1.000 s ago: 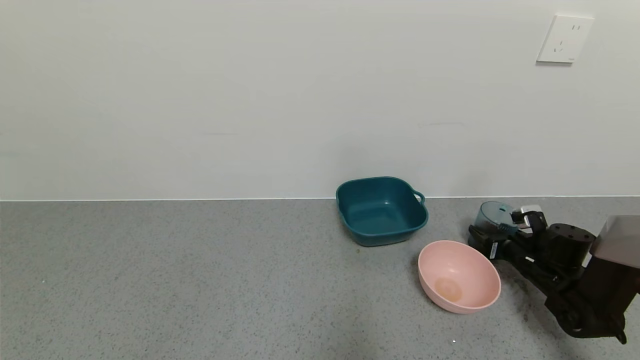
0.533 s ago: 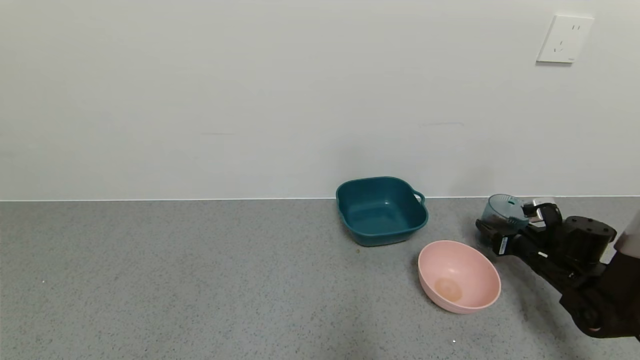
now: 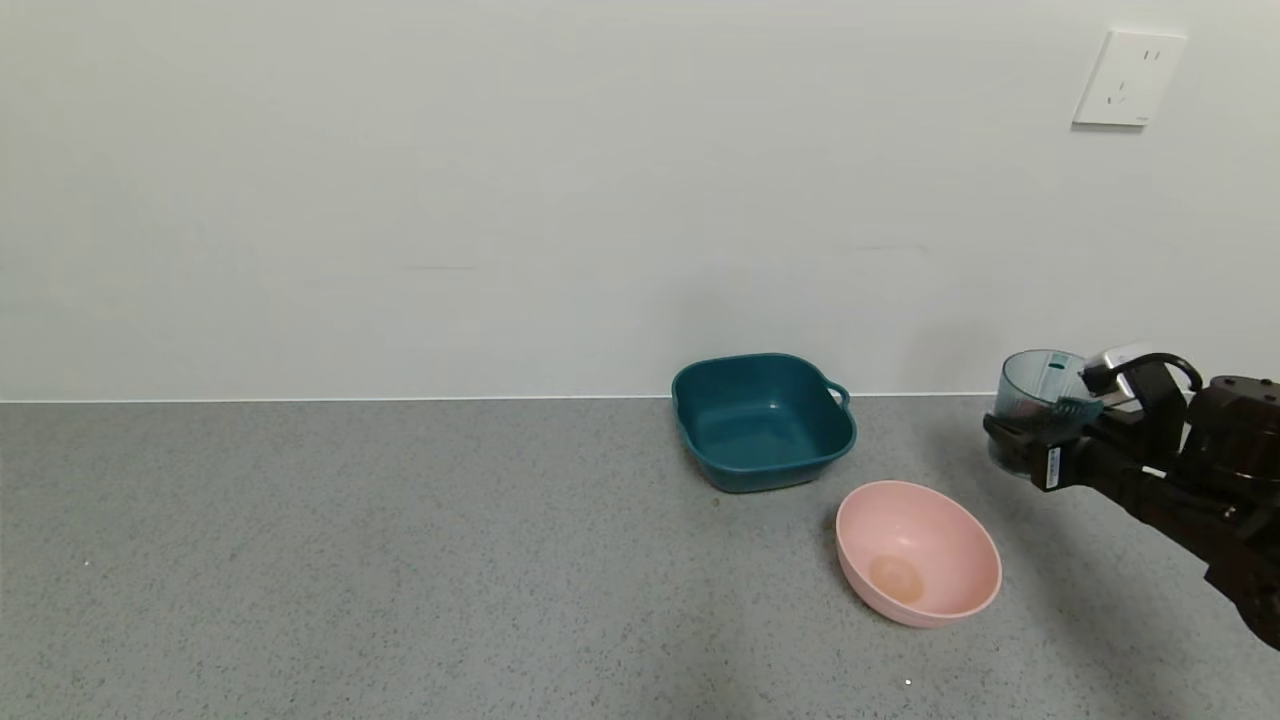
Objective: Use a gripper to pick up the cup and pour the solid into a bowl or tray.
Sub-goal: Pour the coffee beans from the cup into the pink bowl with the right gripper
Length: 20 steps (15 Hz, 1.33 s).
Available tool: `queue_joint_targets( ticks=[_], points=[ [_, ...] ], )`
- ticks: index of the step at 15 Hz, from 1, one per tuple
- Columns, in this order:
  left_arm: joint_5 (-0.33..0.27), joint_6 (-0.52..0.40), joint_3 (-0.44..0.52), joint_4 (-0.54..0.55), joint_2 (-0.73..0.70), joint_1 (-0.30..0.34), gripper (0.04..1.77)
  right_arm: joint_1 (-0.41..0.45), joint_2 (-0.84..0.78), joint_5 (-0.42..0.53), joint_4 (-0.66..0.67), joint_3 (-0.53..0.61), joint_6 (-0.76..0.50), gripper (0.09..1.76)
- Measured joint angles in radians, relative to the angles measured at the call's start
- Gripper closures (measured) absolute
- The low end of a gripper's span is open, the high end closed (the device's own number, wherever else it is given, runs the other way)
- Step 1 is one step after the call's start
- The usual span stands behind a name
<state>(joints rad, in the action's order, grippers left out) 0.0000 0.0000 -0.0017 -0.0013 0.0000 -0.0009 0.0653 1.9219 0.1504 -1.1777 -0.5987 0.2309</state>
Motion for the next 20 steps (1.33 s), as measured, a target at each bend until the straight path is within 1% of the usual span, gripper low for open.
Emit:
queue_joint_targets(
  ticks=[5,7,11,14,17,20],
  points=[
    [0.000,0.000,0.000,0.000,0.000,0.000,0.06,-0.008,-0.076,0.003,0.009,-0.005,0.203,0.48],
    [0.000,0.000,0.000,0.000,0.000,0.000,0.06,0.002,-0.085,0.040,0.009,-0.006,0.321,0.48],
    [0.000,0.000,0.000,0.000,0.000,0.000,0.06,-0.006,-0.094,0.052,0.010,0.016,0.420,0.48],
    [0.000,0.000,0.000,0.000,0.000,0.000,0.06,-0.026,-0.101,0.050,0.010,0.056,0.491,0.48],
    [0.000,0.000,0.000,0.000,0.000,0.000,0.06,-0.035,-0.101,0.048,0.010,0.092,0.589,0.48],
    [0.000,0.000,0.000,0.000,0.000,0.000,0.06,-0.049,-0.098,0.022,0.010,0.100,0.676,0.49]
  ],
)
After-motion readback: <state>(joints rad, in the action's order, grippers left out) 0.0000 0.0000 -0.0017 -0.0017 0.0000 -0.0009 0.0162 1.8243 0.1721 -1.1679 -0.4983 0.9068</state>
